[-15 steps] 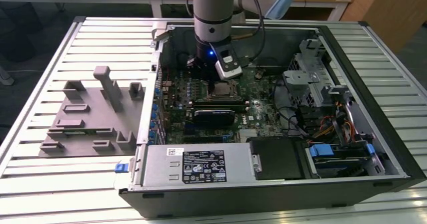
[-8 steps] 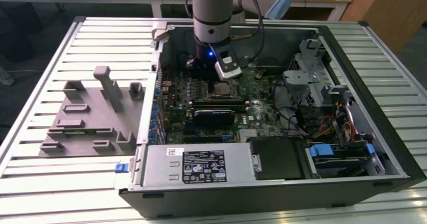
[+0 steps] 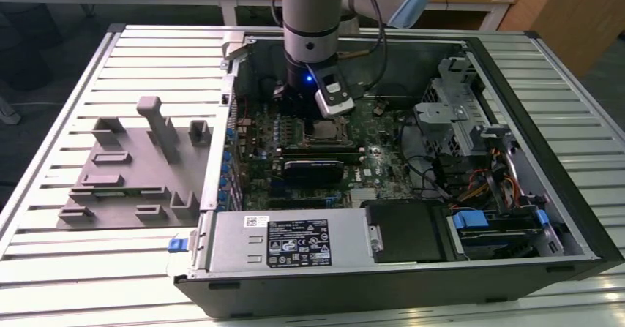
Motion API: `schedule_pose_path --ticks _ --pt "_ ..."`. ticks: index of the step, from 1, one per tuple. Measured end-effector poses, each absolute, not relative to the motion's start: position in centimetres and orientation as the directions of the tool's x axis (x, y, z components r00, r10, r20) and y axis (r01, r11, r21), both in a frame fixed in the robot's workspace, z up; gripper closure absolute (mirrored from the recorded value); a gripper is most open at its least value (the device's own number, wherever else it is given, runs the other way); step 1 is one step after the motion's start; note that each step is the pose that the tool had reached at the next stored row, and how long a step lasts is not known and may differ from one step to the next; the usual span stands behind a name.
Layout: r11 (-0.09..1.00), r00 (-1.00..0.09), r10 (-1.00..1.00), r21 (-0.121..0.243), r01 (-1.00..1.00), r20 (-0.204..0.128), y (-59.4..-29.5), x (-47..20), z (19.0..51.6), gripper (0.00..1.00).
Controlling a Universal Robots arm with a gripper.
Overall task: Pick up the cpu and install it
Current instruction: 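Close the cpu cover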
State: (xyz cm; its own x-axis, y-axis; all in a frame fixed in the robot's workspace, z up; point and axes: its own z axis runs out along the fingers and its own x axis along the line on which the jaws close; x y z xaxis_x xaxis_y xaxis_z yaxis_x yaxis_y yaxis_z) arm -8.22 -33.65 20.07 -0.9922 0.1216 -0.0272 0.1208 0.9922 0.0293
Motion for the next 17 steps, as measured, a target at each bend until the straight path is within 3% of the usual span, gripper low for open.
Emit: schedule_pose_path --ticks 17 --pt "0.993 -0.993 0.116 0.029 0.115 -0.023 -33.60 -7.30 20.10 0.89"
